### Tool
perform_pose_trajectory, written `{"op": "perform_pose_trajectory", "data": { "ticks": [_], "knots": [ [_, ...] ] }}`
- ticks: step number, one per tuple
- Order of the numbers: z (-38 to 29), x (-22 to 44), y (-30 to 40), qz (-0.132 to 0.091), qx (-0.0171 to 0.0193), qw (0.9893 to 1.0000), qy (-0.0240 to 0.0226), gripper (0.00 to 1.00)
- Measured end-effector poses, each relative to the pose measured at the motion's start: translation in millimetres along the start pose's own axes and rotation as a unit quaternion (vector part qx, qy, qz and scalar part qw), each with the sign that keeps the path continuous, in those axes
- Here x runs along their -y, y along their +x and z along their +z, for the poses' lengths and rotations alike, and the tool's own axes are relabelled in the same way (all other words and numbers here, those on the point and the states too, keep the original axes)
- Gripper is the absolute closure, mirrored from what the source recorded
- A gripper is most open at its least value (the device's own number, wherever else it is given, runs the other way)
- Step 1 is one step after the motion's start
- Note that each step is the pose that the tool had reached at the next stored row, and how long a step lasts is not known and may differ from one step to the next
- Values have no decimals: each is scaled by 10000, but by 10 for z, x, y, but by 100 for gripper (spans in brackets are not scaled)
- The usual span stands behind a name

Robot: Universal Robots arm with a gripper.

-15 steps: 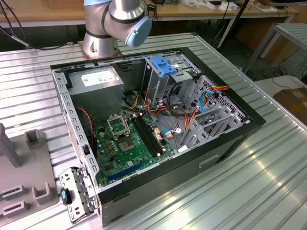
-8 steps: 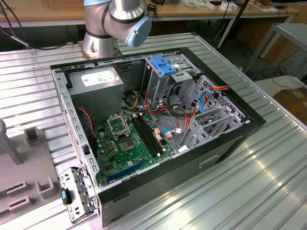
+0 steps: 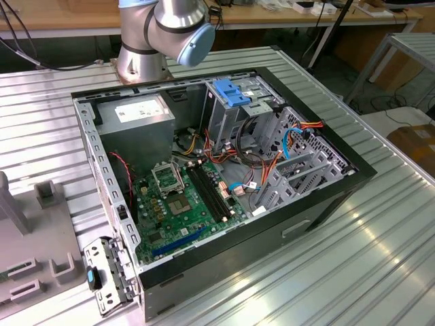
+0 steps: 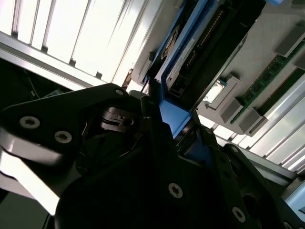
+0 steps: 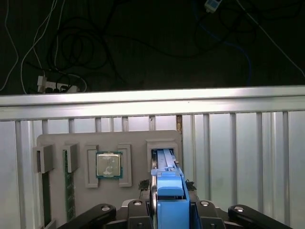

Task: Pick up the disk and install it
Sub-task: 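Pick up the disk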

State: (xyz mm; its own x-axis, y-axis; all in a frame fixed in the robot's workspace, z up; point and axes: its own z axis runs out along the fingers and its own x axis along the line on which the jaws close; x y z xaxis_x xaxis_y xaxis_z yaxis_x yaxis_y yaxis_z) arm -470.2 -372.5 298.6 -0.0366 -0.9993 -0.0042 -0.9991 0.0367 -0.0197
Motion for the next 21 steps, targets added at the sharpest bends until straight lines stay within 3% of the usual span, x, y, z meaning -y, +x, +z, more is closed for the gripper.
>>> {"op": "perform_pose_trajectory", "data": {
  "ticks": [21],
  "knots": [
    [-11,0,0,-90,5,10000,5,63]
  ]
}}
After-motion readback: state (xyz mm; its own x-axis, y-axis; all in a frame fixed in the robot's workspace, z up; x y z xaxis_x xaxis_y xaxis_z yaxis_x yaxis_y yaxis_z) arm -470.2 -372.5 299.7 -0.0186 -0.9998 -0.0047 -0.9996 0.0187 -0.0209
